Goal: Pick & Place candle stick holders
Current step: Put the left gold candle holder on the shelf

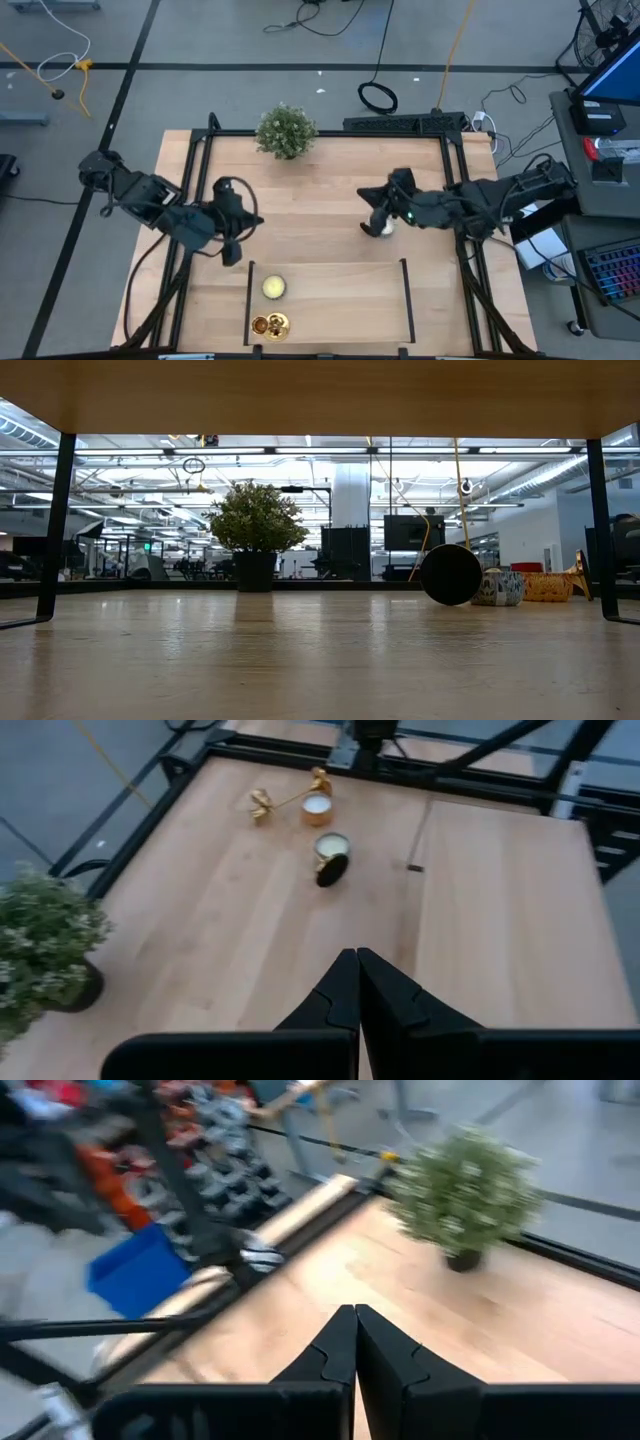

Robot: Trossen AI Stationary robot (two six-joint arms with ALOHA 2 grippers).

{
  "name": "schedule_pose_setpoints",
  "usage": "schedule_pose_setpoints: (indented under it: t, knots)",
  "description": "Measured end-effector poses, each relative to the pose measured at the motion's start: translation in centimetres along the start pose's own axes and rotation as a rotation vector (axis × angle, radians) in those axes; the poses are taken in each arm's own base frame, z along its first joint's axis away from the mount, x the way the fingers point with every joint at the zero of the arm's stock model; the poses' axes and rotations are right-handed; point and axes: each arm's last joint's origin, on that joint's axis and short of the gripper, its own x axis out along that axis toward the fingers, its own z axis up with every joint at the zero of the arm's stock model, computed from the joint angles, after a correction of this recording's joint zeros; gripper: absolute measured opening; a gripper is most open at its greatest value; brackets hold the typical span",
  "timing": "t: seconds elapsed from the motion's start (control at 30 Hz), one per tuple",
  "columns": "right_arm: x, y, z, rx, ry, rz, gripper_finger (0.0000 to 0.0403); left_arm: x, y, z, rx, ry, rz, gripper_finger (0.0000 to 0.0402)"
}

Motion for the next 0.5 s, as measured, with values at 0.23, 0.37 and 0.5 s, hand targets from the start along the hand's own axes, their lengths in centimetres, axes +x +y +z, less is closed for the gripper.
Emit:
schedule_pose_setpoints:
  t: [0.23,0.37,0.5]
  knots:
    - [2.3,-3.9,0.9,0.043,0.178,-0.114,0.0,1.3,2.1,1.0,-0.064,0.027,0.042,0.0]
    - [3.3,-5.9,1.6,0.091,0.263,-0.136,0.0,1.9,3.1,1.4,-0.105,0.051,0.041,0.0]
    - [3.9,-7.6,2.1,0.14,0.323,-0.172,0.0,2.2,3.9,1.7,-0.127,0.047,0.07,0.0]
